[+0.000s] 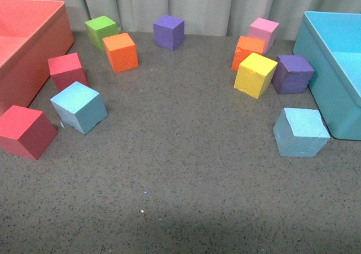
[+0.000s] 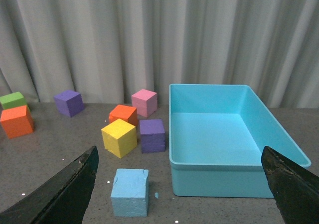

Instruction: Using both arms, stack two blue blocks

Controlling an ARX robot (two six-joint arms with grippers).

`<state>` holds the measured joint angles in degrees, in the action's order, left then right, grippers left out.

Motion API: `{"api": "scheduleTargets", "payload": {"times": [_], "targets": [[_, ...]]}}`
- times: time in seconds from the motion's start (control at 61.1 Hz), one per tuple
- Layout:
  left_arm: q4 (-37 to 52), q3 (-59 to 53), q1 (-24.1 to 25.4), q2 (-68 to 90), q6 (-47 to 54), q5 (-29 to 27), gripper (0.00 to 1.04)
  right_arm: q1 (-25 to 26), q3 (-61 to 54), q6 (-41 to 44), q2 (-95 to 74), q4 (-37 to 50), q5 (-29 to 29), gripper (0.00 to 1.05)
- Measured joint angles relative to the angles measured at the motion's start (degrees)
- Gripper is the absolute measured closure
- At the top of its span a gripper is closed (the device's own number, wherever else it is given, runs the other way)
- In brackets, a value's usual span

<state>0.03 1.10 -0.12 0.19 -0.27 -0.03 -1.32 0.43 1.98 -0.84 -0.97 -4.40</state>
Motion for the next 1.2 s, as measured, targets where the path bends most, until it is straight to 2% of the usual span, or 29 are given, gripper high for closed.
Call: {"api": "scheduleTargets", "payload": {"times": [0.049,0.098,0.229,0.409,0.491,0.704,0.983,1.195], "targets": [[0.0,0.0,0.0,0.0,0.0,0.0,0.07,-2.4,1.2,5.8,-2.8,-2.4,-8.3,0.09],[0.0,0.0,0.0,0.0,0.0,-0.1,0.07,-2.9,2.7,8.9,-7.3,-3.9,-10.6,0.09],[0.0,0.0,0.0,0.0,0.0,-0.1,0.07,-1.6,7.1,7.8,-22.5,0.0,-5.6,0.09],[0.0,0.0,0.0,0.0,0.0,0.0,0.07,-0.3,16.8,-0.3,-51.4,8.8,0.8,0.09],[0.0,0.0,0.0,0.0,0.0,0.0,0.07,-1.0,22.7,-1.5,-64.4,6.6,1.5,0.09],[0.0,0.0,0.0,0.0,0.0,0.0,0.07,-2.4,33.1,-6.6,-82.5,1.0,5.6,0.09],[0.0,0.0,0.0,0.0,0.0,0.0,0.07,-4.9,44.3,-10.7,-96.9,-2.7,6.9,0.09],[0.0,0.0,0.0,0.0,0.0,0.0,0.07,-6.5,51.3,-11.8,-105.4,-5.4,5.7,0.09]]}}
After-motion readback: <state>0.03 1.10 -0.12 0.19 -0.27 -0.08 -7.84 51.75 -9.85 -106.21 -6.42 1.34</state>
